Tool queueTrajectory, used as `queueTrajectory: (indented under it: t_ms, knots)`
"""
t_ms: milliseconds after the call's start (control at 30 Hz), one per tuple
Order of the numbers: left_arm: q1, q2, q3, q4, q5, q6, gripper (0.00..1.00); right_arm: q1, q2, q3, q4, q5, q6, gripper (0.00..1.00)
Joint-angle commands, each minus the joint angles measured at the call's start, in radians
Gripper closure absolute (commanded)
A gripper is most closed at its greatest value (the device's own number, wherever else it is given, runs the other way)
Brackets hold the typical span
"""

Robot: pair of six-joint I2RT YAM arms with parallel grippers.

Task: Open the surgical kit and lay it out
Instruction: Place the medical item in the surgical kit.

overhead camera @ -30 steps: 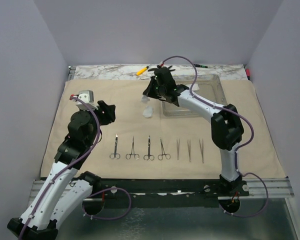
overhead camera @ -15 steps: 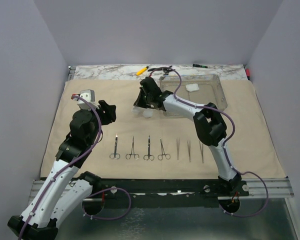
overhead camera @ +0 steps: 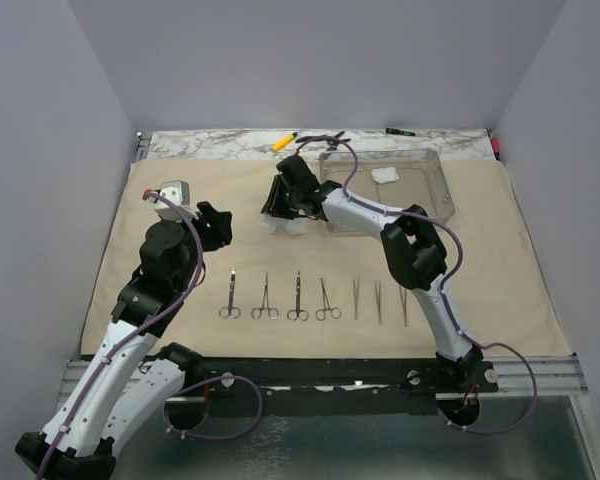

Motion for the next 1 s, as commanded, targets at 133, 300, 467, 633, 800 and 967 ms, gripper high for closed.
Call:
queueTrajectory:
  t_ms: [133,300,467,633,800,967]
  knots:
    - [0.004,-0.010,0.015,-0.030,-0.029,0.010,0.43,0.005,-0.092,0.060,-0.007,-0.019,-0.077,0.60]
    - [0.004,-0.009,0.016,-0.030,-0.029,0.012,0.43,0.001,-0.158,0.053,-0.039,0.027,-0.140,0.46]
    - [0.004,-0.004,0.018,-0.029,-0.030,0.013,0.43,-0.022,-0.176,0.040,-0.039,-0.051,-0.158,0.43]
    - [0.004,0.001,0.020,-0.030,-0.033,0.014,0.43,-0.027,-0.137,0.056,-0.048,-0.122,-0.158,0.46]
    - [0.005,0.024,0.012,-0.029,-0.030,-0.001,0.42,-0.027,-0.127,0.061,-0.106,-0.044,-0.178,0.50]
    - [0.004,0.149,0.016,-0.007,0.015,-0.073,0.41,-0.036,-0.190,0.019,-0.154,0.076,-0.248,0.52]
